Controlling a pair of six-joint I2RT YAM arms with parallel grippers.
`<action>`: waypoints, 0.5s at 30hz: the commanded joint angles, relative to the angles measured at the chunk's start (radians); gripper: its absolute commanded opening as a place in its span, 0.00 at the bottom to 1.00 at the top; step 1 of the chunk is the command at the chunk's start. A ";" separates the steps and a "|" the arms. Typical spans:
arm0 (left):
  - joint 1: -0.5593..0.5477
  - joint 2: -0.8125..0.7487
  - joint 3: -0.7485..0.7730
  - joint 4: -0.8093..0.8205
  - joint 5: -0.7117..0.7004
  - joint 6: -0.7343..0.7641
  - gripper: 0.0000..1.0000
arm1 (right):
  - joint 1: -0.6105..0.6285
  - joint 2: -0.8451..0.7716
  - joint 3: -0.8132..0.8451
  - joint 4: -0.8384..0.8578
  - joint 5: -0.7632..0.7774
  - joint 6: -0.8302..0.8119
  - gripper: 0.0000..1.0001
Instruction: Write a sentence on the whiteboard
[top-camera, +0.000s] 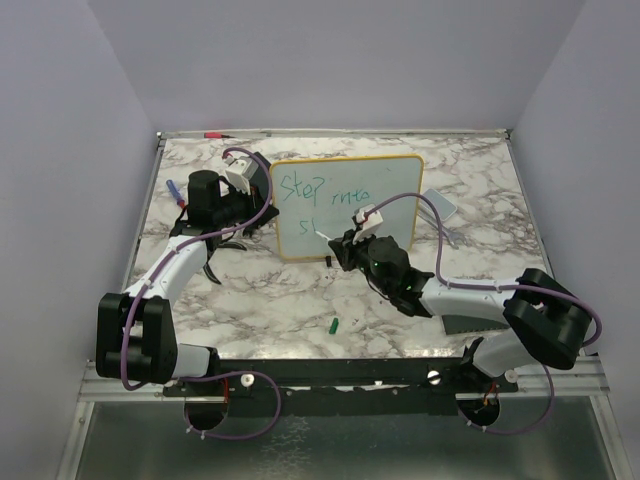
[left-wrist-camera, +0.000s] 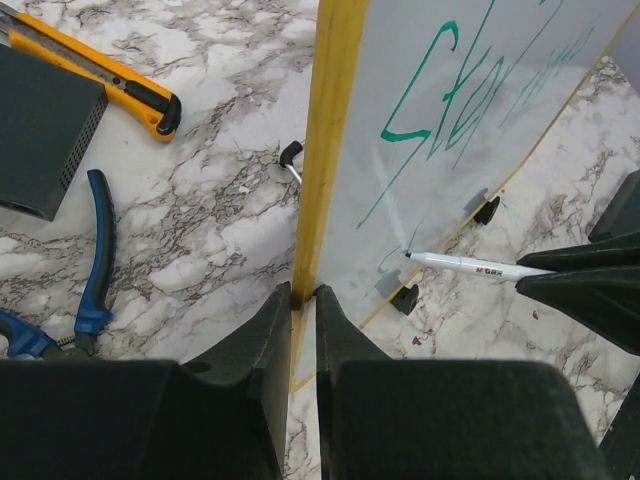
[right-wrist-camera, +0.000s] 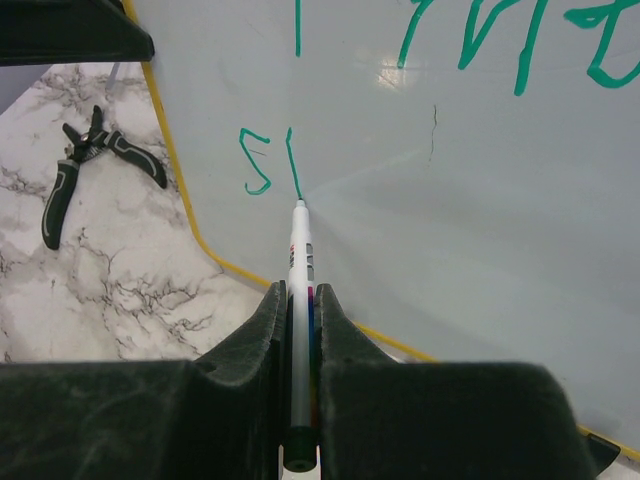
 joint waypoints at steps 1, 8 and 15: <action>-0.001 -0.037 -0.002 0.024 -0.007 -0.003 0.00 | 0.006 -0.016 -0.014 -0.018 0.062 0.007 0.00; -0.001 -0.037 -0.002 0.024 -0.007 -0.001 0.00 | 0.006 -0.045 0.015 -0.015 0.114 -0.033 0.01; -0.001 -0.039 -0.003 0.024 -0.007 -0.001 0.00 | 0.006 -0.036 0.040 0.007 0.122 -0.055 0.01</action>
